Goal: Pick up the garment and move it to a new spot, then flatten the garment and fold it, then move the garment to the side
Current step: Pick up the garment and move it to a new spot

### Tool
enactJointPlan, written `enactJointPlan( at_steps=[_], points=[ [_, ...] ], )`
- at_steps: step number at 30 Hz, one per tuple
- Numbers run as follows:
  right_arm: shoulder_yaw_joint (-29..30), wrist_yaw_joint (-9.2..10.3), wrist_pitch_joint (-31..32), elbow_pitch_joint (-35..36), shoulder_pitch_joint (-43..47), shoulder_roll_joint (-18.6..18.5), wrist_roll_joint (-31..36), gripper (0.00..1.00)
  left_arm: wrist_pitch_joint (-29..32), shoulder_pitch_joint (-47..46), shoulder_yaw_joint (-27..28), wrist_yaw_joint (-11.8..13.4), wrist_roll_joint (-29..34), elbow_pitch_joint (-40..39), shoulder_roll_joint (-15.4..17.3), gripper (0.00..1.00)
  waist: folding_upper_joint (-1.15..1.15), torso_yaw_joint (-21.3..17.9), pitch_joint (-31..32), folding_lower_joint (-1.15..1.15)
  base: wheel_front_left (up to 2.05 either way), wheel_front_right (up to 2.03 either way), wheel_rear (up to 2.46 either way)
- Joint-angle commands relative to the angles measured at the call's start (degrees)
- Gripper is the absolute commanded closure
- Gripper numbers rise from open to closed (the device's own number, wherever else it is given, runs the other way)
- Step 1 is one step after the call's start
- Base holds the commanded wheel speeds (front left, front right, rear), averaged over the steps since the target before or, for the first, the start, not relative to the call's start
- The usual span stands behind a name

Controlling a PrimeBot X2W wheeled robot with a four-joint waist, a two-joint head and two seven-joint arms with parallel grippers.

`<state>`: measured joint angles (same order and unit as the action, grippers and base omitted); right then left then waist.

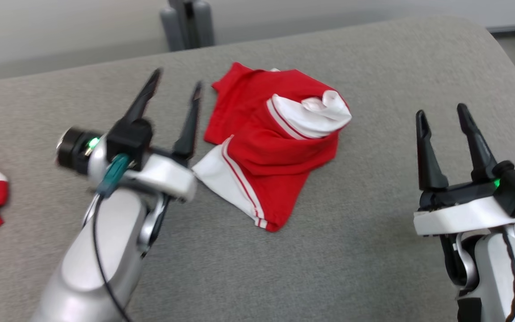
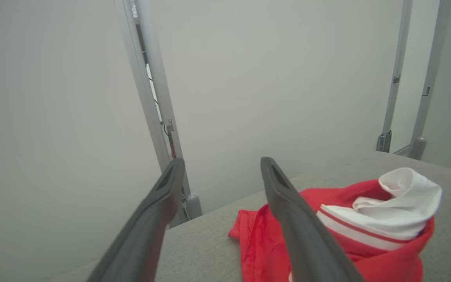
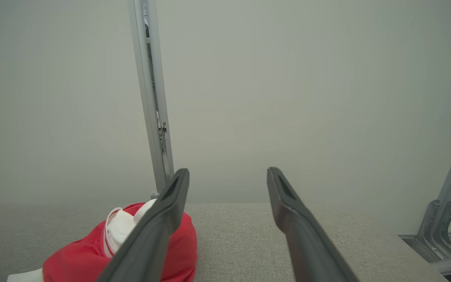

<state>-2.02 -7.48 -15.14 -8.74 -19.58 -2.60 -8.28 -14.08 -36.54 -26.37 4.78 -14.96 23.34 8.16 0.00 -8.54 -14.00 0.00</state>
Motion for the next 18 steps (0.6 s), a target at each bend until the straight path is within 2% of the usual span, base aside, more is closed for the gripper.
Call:
enactJointPlan(
  at_steps=[1,4,8,12,14,18],
  points=[
    [-0.34,-0.03,-0.02,-0.13,1.28,-0.43,0.86,0.00,-0.63,3.47,1.54,1.40,0.00,-0.96,1.41,0.00,0.00,3.31,3.23,0.00,0.00,0.00,0.00],
    [-1.11,-0.02,-0.02,-0.16,2.59,-0.46,1.46,0.00,-1.01,9.04,4.09,3.36,0.01,-3.25,3.55,0.00,0.00,4.79,4.77,0.00,0.00,0.00,0.00],
    [-1.58,-0.03,-0.01,-0.33,4.22,-0.45,1.62,0.00,-1.03,18.30,8.17,5.24,0.06,-9.04,3.81,0.00,0.00,6.04,6.57,0.00,0.00,0.00,0.00],
    [-3.18,-0.03,-0.01,-0.57,5.64,-0.44,1.52,0.00,-1.05,27.14,12.27,7.07,1.60,-14.42,2.25,0.00,0.00,6.17,8.01,0.00,0.00,0.00,0.00],
    [-3.76,-0.03,-0.02,-0.63,6.24,-0.45,1.40,0.00,-1.05,31.30,14.17,7.19,1.89,-16.82,0.48,0.00,0.00,6.08,8.49,0.00,0.00,0.00,0.00],
    [-4.38,-0.02,-0.02,-0.97,7.20,-0.43,1.81,0.00,-1.06,36.51,16.58,5.47,4.58,-20.13,-2.41,0.00,0.00,6.81,8.87,0.00,0.00,0.00,0.00]
  ],
)
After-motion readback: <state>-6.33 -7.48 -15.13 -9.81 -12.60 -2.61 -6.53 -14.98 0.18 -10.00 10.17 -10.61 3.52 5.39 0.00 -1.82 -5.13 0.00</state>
